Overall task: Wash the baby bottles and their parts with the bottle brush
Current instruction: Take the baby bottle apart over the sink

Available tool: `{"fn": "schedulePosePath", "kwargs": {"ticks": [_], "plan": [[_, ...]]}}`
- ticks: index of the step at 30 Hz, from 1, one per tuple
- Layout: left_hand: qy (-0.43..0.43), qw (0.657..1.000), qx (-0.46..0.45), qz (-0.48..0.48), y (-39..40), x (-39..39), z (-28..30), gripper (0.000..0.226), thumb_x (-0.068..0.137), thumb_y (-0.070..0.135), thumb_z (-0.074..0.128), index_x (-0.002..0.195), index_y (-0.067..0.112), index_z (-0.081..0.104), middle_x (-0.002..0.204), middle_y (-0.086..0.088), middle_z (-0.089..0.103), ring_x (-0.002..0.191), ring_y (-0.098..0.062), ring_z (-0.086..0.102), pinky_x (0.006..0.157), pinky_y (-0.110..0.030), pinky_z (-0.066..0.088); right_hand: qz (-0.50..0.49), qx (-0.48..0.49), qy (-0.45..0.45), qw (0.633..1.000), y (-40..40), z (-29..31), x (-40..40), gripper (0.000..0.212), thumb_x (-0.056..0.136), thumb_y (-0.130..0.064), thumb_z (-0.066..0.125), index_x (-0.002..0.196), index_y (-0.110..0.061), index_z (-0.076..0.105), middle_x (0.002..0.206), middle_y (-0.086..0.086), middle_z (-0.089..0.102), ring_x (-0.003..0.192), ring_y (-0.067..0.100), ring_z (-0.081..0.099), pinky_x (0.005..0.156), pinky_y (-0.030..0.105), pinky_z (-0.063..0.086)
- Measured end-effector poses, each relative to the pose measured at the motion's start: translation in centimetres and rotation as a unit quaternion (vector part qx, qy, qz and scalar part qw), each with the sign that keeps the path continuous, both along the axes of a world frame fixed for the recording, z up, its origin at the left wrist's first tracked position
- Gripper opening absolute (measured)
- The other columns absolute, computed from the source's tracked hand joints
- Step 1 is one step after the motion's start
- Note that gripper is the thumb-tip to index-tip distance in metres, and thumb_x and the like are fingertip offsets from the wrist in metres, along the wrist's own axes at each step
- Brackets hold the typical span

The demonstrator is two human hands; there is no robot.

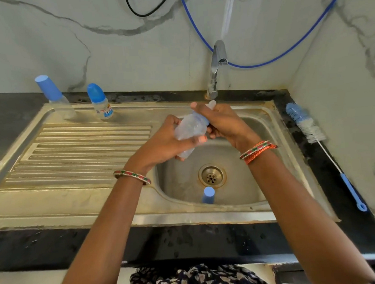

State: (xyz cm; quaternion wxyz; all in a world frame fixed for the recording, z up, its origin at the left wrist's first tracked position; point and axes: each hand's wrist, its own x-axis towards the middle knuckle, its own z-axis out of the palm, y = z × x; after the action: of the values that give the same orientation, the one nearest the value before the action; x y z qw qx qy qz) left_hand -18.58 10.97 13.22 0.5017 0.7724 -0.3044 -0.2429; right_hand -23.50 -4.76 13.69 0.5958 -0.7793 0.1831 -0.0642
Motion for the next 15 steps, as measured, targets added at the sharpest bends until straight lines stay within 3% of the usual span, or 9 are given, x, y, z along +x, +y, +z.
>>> {"fn": "schedulePosePath", "kwargs": {"ticks": [2, 3, 6, 8, 10, 12, 13, 15], "plan": [[0.013, 1.0, -0.021, -0.016, -0.2, 0.0, -0.1, 0.036, 0.081, 0.032, 0.073, 0.104, 0.015, 0.051, 0.084, 0.006, 0.058, 0.07, -0.005, 0.059, 0.05, -0.011, 0.046, 0.017, -0.007, 0.0, 1.0, -0.4, 0.1, -0.1, 0.04, 0.088, -0.046, 0.06, 0.075, -0.008, 0.063, 0.056, 0.006, 0.05, 0.047, 0.011, 0.045, 0.046, 0.02, 0.04], [0.08, 0.995, -0.052, -0.041, 0.0, 0.3, -0.3, 0.03, 0.081, 0.032, 0.073, 0.102, 0.016, 0.057, 0.084, 0.003, 0.063, 0.072, -0.009, 0.062, 0.054, -0.015, 0.05, 0.045, 0.016, -0.009, 0.999, -0.8, 0.3, -0.2, 0.037, 0.09, -0.042, 0.059, 0.081, -0.006, 0.064, 0.061, 0.007, 0.053, 0.051, 0.011, 0.046, 0.047, 0.018, 0.041], [0.293, 0.942, -0.119, -0.111, 1.1, 1.3, -1.3, 0.053, 0.069, 0.044, 0.069, 0.112, 0.015, 0.061, 0.094, -0.011, 0.071, 0.082, -0.021, 0.069, 0.065, -0.029, 0.057, 0.183, 0.129, -0.069, 0.972, -2.7, 0.4, -0.7, 0.018, 0.089, -0.024, 0.063, 0.104, -0.014, 0.064, 0.086, 0.005, 0.063, 0.072, 0.013, 0.056, 0.057, 0.018, 0.048], [0.339, 0.918, -0.129, -0.157, 1.3, 1.5, -2.1, 0.071, 0.061, 0.049, 0.077, 0.119, 0.012, 0.057, 0.1, -0.011, 0.07, 0.092, -0.023, 0.068, 0.069, -0.032, 0.056, 0.283, 0.171, -0.102, 0.938, -3.6, 0.2, -1.0, 0.032, 0.08, -0.021, 0.071, 0.111, -0.019, 0.064, 0.104, 0.004, 0.064, 0.092, 0.026, 0.055, 0.069, 0.024, 0.051], [0.33, 0.919, -0.122, -0.179, 1.2, 1.3, -2.5, 0.082, 0.053, 0.056, 0.082, 0.117, 0.012, 0.057, 0.099, -0.006, 0.071, 0.092, -0.02, 0.068, 0.071, -0.032, 0.056, 0.353, 0.182, -0.122, 0.91, -4.1, -0.1, -1.2, 0.041, 0.073, -0.02, 0.078, 0.112, -0.022, 0.065, 0.115, 0.006, 0.062, 0.106, 0.033, 0.051, 0.079, 0.029, 0.053], [0.331, 0.921, -0.112, -0.173, 1.1, 1.2, -2.3, 0.084, 0.049, 0.06, 0.082, 0.115, 0.014, 0.058, 0.097, -0.004, 0.071, 0.087, -0.018, 0.068, 0.071, -0.031, 0.056, 0.35, 0.177, -0.12, 0.912, -4.4, -0.1, -1.1, 0.038, 0.072, -0.015, 0.077, 0.108, -0.021, 0.067, 0.115, 0.006, 0.063, 0.108, 0.03, 0.054, 0.079, 0.03, 0.053], [0.298, 0.934, -0.107, -0.163, 1.0, 1.1, -2.4, 0.083, 0.053, 0.062, 0.08, 0.117, 0.016, 0.056, 0.101, -0.002, 0.069, 0.091, -0.017, 0.067, 0.074, -0.031, 0.056, 0.321, 0.172, -0.102, 0.926, -4.4, -0.1, -1.0, 0.035, 0.074, -0.012, 0.074, 0.107, -0.019, 0.066, 0.11, 0.007, 0.064, 0.101, 0.028, 0.056, 0.075, 0.028, 0.053], [0.14, 0.98, -0.062, -0.131, 0.1, 0.7, -2.3, 0.076, 0.066, 0.06, 0.073, 0.124, 0.02, 0.046, 0.117, 0.005, 0.061, 0.108, -0.013, 0.059, 0.085, -0.026, 0.052, 0.24, 0.127, -0.055, 0.961, -4.1, -0.3, -0.7, 0.027, 0.08, -0.017, 0.07, 0.106, -0.014, 0.065, 0.095, 0.009, 0.065, 0.078, 0.02, 0.059, 0.062, 0.023, 0.052]]}}
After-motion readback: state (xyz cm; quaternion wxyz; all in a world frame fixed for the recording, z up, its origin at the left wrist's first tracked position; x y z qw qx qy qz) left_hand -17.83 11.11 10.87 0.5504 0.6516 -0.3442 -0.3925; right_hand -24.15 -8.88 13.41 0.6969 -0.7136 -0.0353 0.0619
